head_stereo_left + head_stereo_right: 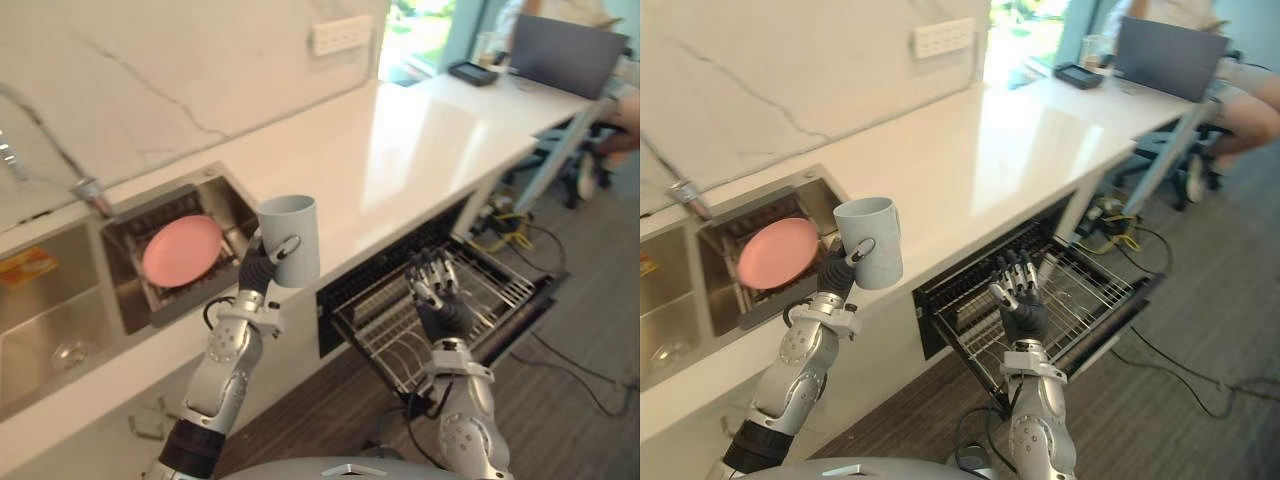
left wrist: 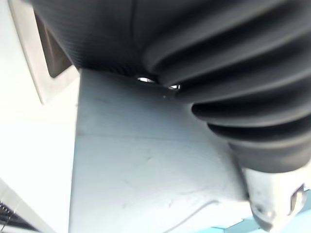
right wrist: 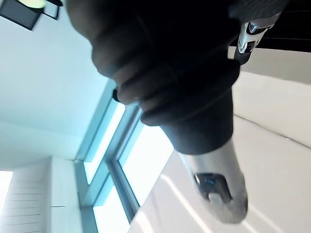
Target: Walk over to the sink, pick up the cup, carry it to the dishwasher, place the cup inside the dishwasher, then close the dishwasher door
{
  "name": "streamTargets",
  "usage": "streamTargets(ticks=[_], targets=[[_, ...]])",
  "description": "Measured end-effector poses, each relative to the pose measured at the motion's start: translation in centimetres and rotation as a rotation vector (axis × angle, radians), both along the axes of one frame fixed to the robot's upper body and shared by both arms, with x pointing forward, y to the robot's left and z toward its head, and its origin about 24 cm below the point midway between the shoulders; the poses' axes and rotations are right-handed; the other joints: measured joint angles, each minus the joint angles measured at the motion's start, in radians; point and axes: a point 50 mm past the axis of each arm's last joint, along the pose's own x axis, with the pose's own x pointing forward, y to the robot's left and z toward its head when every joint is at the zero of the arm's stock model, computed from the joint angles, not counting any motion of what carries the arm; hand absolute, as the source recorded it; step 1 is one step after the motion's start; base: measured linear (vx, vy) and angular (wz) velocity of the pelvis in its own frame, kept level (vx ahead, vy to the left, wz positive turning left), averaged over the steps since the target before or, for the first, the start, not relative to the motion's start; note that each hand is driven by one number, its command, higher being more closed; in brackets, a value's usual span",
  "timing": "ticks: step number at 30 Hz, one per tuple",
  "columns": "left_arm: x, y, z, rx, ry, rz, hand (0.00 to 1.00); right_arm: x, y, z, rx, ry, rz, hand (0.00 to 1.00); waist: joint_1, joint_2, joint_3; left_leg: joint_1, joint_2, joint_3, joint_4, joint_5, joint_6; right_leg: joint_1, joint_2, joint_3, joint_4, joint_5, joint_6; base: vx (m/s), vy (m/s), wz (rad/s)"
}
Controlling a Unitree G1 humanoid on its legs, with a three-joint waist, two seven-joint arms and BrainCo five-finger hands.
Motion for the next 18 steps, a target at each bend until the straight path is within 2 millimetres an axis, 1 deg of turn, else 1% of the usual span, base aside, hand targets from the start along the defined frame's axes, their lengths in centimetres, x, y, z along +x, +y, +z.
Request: streamTargets(ticks=[1, 2, 3, 4, 5, 6, 7, 9, 11, 14, 15, 16, 18], targets=[[0.0, 0.2, 0.0, 0.005, 0.002, 0.018, 1.00, 0.0, 0.1, 0.1, 0.013, -0.020, 0.021, 0.00, 0.014, 0.000, -0.001, 0.011, 0.013, 0.025, 0.007, -0.011, -0.008, -0.009, -0.016, -0.092, -0.006, 0.024, -0.040, 0.01, -0.002, -1.44], [0.2, 0.9, 0.0, 0.023, -0.002, 0.068, 1.00, 0.2, 0.5, 0.3, 0.022, -0.039, 0.071, 0.00, 0.020, -0.003, -0.006, 0.023, 0.035, 0.070, 0.022, -0.025, -0.024, -0.025, -0.031, -0.218, -0.002, 0.077, -0.073, 0.03, -0.021, -1.33], [0.2, 1.1, 0.1, 0.020, -0.006, 0.089, 1.00, 0.3, 0.8, 0.4, 0.023, -0.050, 0.086, 0.00, 0.017, -0.003, -0.007, 0.027, 0.044, 0.088, 0.025, -0.029, -0.030, -0.029, -0.032, -0.254, -0.002, 0.088, -0.073, 0.06, -0.073, -1.24], [0.4, 1.9, 0.3, 0.020, -0.019, 0.137, 1.00, 0.8, 1.4, 0.8, 0.028, -0.071, 0.122, 0.00, 0.021, 0.000, -0.006, 0.039, 0.062, 0.131, 0.029, -0.036, -0.041, -0.035, -0.023, -0.323, -0.006, 0.122, -0.057, 0.04, -0.092, -0.86], [0.4, 2.2, 0.4, 0.018, -0.023, 0.164, 1.00, 1.2, 1.7, 1.0, 0.029, -0.081, 0.142, 0.00, 0.029, 0.005, -0.008, 0.043, 0.072, 0.155, 0.035, -0.043, -0.050, -0.041, -0.014, -0.358, -0.009, 0.136, -0.050, 0.05, -0.142, -1.26], [0.5, 3.0, 0.6, 0.018, -0.039, 0.220, 1.00, 1.9, 2.5, 1.7, 0.028, -0.112, 0.176, 0.00, 0.047, 0.016, -0.010, 0.055, 0.093, 0.186, 0.043, -0.057, -0.065, -0.044, 0.006, -0.409, -0.021, 0.166, -0.032, 0.04, -0.157, -1.21], [0.6, 3.5, 0.8, 0.004, -0.049, 0.262, 1.00, 2.3, 2.9, 2.3, 0.021, -0.136, 0.202, 0.00, 0.056, 0.027, -0.009, 0.066, 0.106, 0.196, 0.050, -0.071, -0.079, -0.044, 0.018, -0.426, -0.028, 0.173, -0.025, 0.04, -0.161, -0.99], [0.7, 3.2, 1.1, -0.030, -0.061, 0.285, 1.00, 2.5, 2.9, 2.4, 0.001, -0.128, 0.204, 0.00, 0.058, 0.036, -0.008, 0.087, 0.118, 0.198, 0.053, -0.077, -0.087, -0.028, 0.038, -0.426, -0.028, 0.173, -0.025, 0.01, -0.096, -0.32], [0.6, 3.3, 1.4, -0.047, -0.080, 0.316, 1.00, 2.6, 2.9, 2.4, -0.022, -0.115, 0.199, 0.00, 0.061, 0.036, -0.006, 0.099, 0.122, 0.199, 0.055, -0.086, -0.091, -0.013, 0.043, -0.424, -0.028, 0.173, -0.025, -0.05, -0.007, -0.14], [0.4, 3.7, 1.9, -0.034, -0.134, 0.372, 1.00, 2.6, 3.0, 2.3, -0.045, -0.106, 0.192, 0.00, 0.065, 0.019, 0.004, 0.108, 0.118, 0.205, 0.078, -0.111, -0.088, 0.009, 0.041, -0.415, -0.055, 0.189, -0.020, -0.08, 0.032, -0.13], [0.4, 3.7, 2.1, -0.021, -0.151, 0.388, 1.00, 2.6, 3.2, 2.3, -0.051, -0.104, 0.201, 0.00, 0.071, 0.011, 0.007, 0.107, 0.116, 0.215, 0.084, -0.118, -0.084, 0.012, 0.042, -0.405, -0.072, 0.199, -0.020, -0.08, 0.024, -0.26], [0.3, 3.7, 2.2, -0.003, -0.166, 0.405, 1.00, 2.7, 3.5, 2.4, -0.048, -0.104, 0.217, 0.00, 0.077, 0.006, 0.010, 0.105, 0.114, 0.226, 0.089, -0.121, -0.084, 0.004, 0.040, -0.398, -0.075, 0.201, -0.021, -0.07, 0.022, -0.24], [0.2, 3.4, 2.2, 0.060, -0.193, 0.426, 1.00, 2.7, 3.7, 2.5, -0.048, -0.100, 0.231, 0.00, 0.076, 0.000, 0.010, 0.101, 0.112, 0.226, 0.091, -0.120, -0.085, -0.010, 0.039, -0.399, -0.075, 0.201, -0.022, -0.02, 0.009, -0.07]])
